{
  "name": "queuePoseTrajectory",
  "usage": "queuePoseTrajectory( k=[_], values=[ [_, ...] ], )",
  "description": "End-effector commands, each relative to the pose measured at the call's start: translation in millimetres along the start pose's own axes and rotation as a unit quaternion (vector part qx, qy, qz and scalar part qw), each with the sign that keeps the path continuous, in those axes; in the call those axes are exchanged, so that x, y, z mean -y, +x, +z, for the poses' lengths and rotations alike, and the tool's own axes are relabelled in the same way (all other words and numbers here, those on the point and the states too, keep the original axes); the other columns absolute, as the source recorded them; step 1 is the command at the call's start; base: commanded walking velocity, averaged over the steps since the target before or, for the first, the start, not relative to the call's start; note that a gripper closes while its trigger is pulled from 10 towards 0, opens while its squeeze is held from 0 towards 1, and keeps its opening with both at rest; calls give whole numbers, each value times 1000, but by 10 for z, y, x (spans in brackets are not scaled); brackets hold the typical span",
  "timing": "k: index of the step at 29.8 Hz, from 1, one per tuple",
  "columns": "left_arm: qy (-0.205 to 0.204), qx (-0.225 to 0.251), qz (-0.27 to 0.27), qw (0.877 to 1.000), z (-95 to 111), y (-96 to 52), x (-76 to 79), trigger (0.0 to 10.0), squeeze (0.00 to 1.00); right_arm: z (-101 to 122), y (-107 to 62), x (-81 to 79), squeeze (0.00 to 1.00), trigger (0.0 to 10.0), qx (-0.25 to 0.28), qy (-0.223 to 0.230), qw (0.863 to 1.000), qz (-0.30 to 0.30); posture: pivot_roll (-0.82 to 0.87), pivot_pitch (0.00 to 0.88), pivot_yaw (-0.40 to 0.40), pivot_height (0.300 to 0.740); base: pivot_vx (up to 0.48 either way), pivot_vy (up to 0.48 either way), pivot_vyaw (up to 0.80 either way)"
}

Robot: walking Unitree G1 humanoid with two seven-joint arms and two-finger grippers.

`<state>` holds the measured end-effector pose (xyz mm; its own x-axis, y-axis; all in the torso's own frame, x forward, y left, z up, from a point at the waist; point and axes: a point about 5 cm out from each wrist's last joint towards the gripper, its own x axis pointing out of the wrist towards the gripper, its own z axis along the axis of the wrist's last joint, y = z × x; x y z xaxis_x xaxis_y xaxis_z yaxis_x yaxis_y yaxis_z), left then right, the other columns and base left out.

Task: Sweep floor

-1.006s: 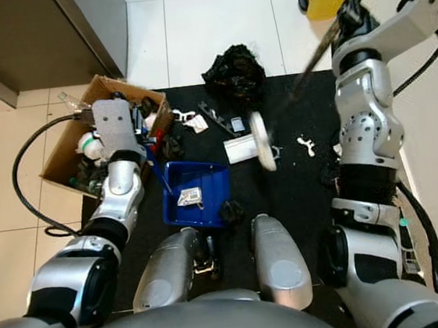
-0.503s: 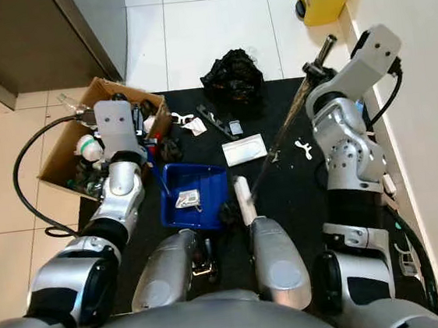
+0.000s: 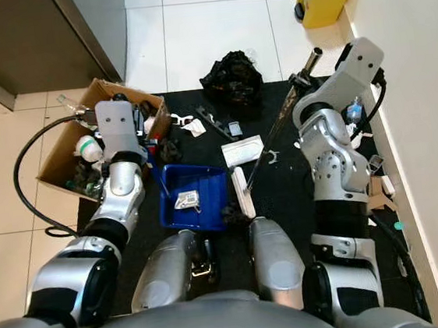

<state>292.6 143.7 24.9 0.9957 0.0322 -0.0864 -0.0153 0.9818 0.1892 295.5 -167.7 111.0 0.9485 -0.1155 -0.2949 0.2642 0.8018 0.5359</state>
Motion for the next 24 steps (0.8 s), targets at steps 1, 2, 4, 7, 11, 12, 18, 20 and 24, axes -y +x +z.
queuePoseTrajectory(
  k=[1, 2, 4, 7, 11, 12, 18, 20, 24],
  values=[
    [25, -25, 0, 999, -116, -59, -47, 10000, 0, 64, 16, -79, 0, 10000, 19, 28, 999, 13, 0, 40, 10, 740, 0, 0, 0],
    [25, -25, 0, 999, -116, -59, -47, 10000, 0, 64, 16, -79, 0, 10000, 19, 28, 999, 13, 0, 40, 10, 740, 0, 0, 0],
    [25, -23, 0, 999, -105, -52, -40, 10000, 0, 22, 35, -154, 0, 10000, 10, 97, 995, 2, 2, 39, 10, 740, 0, 0, 0],
    [25, -22, 0, 999, -99, -48, -38, 10000, 0, 33, 53, -217, 0, 10000, 10, 173, 985, -7, 5, 39, 11, 740, 0, 0, 0],
    [25, -22, 0, 999, -98, -48, -38, 10000, 0, 56, 55, -224, 0, 10000, 10, 185, 983, -7, 5, 39, 11, 740, 0, 0, 0],
    [26, -22, -1, 999, -99, -48, -38, 10000, 0, 72, 51, -229, 0, 10000, 10, 198, 980, -6, 3, 39, 13, 740, 0, 0, 0],
    [26, -23, -2, 999, -100, -47, -29, 10000, 0, 199, 28, -197, 0, 10000, 21, 230, 973, -4, -4, 41, 10, 740, 0, 0, 0],
    [25, -23, -2, 999, -97, -45, -23, 10000, 0, 259, 32, -154, 0, 10000, 32, 230, 973, -9, -11, 40, 9, 740, 0, 0, 0],
    [24, -24, -3, 999, -93, -40, -13, 10000, 0, 413, 40, -60, 0, 10000, 62, 214, 975, -16, -12, 40, 8, 740, 0, 0, 0]
  ],
)
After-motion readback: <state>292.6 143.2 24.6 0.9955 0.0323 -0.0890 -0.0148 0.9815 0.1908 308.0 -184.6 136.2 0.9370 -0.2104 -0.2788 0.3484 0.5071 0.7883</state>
